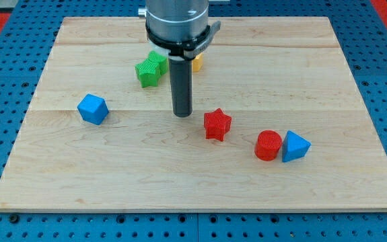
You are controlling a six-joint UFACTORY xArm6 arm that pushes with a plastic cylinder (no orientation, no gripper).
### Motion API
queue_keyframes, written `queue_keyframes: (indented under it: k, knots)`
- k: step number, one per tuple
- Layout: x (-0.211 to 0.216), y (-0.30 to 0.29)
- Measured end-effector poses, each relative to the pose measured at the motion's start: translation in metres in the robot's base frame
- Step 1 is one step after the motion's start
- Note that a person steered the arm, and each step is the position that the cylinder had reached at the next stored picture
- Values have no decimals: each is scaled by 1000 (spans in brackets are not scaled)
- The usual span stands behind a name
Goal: Slide the red star to the top left of the red circle
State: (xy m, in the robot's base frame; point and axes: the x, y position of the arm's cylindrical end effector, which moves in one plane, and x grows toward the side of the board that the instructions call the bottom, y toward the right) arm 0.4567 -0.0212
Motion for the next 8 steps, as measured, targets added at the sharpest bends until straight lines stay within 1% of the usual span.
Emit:
queue_keyframes:
  k: [1, 2, 3, 4, 5, 6, 7, 8]
  knots:
    - [20, 11]
    - [13, 30]
    - [20, 81]
    - [18, 112]
    - [-52, 75]
    - [-107, 98]
    - [-149, 112]
    - [-197, 60]
